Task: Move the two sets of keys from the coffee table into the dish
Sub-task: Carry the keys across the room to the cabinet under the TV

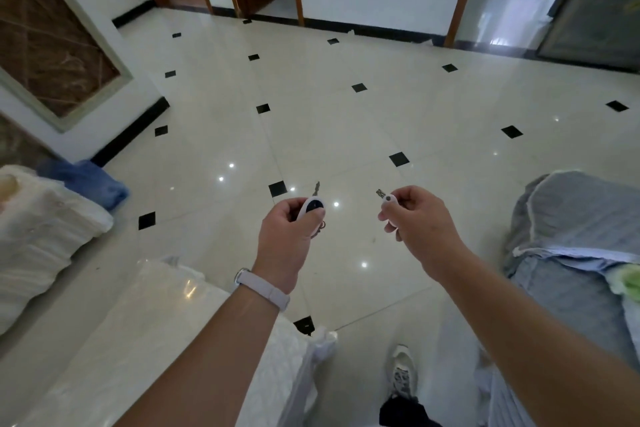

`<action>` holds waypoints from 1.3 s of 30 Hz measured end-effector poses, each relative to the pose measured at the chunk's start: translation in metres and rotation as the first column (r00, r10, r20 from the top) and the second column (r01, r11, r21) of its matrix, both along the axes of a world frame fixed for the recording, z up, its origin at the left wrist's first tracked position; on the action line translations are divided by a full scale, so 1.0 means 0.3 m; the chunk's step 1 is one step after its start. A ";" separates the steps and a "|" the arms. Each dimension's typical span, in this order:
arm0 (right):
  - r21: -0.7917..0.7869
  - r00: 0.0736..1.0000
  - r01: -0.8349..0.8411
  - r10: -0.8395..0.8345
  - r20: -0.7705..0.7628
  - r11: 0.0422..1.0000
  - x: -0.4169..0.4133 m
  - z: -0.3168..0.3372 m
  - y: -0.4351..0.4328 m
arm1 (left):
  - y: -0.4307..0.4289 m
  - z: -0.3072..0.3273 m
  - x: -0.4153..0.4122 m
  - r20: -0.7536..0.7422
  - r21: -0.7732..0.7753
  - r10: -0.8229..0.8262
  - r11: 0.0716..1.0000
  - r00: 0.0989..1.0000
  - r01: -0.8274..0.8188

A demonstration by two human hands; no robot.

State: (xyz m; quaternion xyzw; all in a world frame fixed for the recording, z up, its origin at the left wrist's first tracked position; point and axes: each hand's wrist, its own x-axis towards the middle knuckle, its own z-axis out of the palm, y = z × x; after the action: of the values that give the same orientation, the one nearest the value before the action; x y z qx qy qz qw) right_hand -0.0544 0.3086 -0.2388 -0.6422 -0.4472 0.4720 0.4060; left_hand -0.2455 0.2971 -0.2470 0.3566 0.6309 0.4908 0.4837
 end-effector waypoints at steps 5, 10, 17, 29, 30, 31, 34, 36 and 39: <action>0.000 0.999 -0.031 0.031 -0.024 1.000 0.202 0.041 0.207 | 0.183 0.051 0.206 -0.004 0.012 0.011 1.000 1.000 -0.011; -0.001 0.998 -0.051 0.051 -0.043 0.999 0.279 0.055 0.349 | 0.312 0.084 0.306 -0.002 0.015 0.031 0.999 1.000 -0.031; -0.031 0.992 -0.115 0.113 -0.050 0.993 0.219 0.046 0.556 | 0.504 0.094 0.241 0.015 0.026 0.105 0.994 0.994 -0.106; 0.004 0.975 -0.220 0.220 0.014 0.975 -0.247 0.118 1.157 | 1.053 0.084 -0.208 0.091 0.048 0.211 0.975 0.973 -0.216; 0.014 0.971 -0.237 0.237 0.022 0.971 -0.304 0.137 1.206 | 1.096 0.097 -0.258 0.095 0.053 0.223 0.972 0.970 -0.229; 0.029 0.967 -0.252 0.252 0.027 0.967 -0.361 0.156 1.252 | 1.136 0.110 -0.307 0.103 0.061 0.235 0.968 0.967 -0.242; 0.061 0.956 -0.293 0.290 0.041 0.954 -0.517 0.203 1.368 | 1.232 0.142 -0.447 0.115 0.078 0.266 0.958 0.957 -0.276; 0.064 0.945 -0.325 0.323 0.039 0.943 -0.614 0.214 1.423 | 1.268 0.155 -0.536 0.120 0.092 0.294 0.948 0.948 -0.306; 0.053 0.920 -0.391 0.390 0.025 0.919 -0.756 0.219 1.496 | 1.297 0.159 -0.673 0.123 0.098 0.367 0.920 0.922 -0.379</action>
State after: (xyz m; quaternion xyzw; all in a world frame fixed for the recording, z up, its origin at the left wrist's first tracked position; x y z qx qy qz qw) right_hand -0.2811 0.7575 -0.1730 -0.5316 -0.5822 0.5262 0.3187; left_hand -0.4475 0.6861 -0.1993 0.2324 0.6311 0.6285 0.3906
